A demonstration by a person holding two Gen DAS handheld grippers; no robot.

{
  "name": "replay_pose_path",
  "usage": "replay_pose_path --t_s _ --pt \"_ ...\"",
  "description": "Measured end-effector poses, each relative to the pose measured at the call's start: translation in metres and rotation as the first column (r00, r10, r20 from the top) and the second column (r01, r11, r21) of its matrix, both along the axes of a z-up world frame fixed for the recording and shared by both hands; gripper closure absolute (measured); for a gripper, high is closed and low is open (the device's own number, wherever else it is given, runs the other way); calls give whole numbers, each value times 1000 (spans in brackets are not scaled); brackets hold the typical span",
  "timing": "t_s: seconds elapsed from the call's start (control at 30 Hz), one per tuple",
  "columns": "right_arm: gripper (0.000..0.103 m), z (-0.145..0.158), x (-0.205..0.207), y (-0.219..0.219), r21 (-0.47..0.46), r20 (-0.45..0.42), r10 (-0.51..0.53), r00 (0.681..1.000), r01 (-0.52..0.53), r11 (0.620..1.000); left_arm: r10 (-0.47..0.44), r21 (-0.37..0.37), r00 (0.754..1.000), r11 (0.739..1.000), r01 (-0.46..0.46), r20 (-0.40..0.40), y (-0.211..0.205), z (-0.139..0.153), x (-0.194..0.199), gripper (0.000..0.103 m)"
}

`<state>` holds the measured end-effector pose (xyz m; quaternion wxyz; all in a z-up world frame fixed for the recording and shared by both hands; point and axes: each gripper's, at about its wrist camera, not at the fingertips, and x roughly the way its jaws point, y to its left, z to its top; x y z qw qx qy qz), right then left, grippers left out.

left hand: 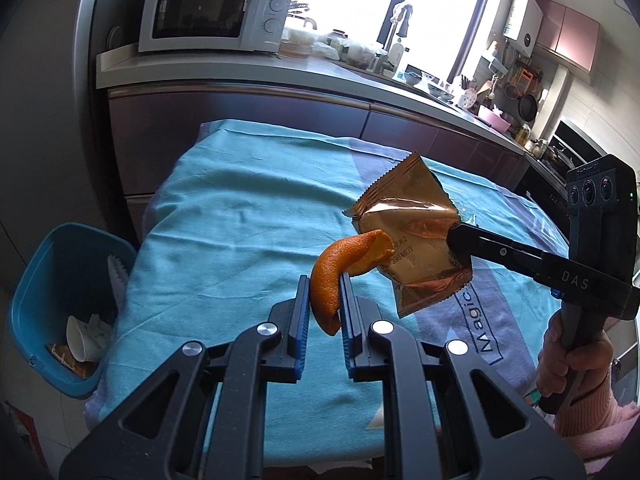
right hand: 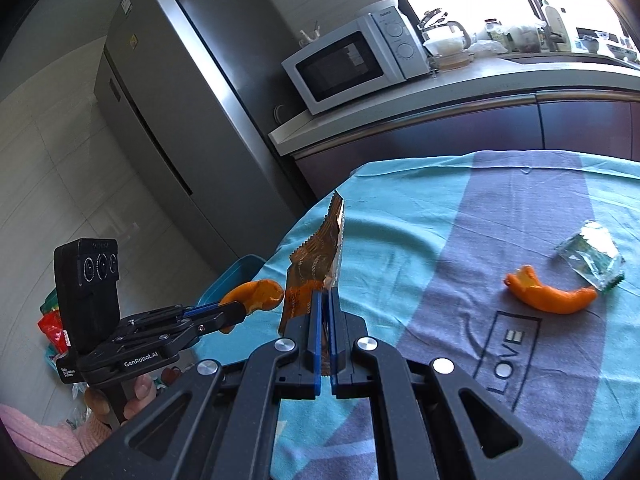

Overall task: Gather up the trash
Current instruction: 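Carry the orange peel and snack wrapper toward the teal bin with both grippers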

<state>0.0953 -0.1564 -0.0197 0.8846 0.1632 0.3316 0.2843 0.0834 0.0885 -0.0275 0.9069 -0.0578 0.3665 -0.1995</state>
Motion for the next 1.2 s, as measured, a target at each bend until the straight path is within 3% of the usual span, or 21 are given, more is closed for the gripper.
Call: replay_pose_path --t_s 0.53,1.2 --pt "101 9 20 56 -10 17 121 993 -121 993 127 0 992 992 -127 9 50 3 -6 88" --pt "101 10 38 123 -19 19 246 969 -246 969 289 6 957 957 -289 21 122 5 -18 88"
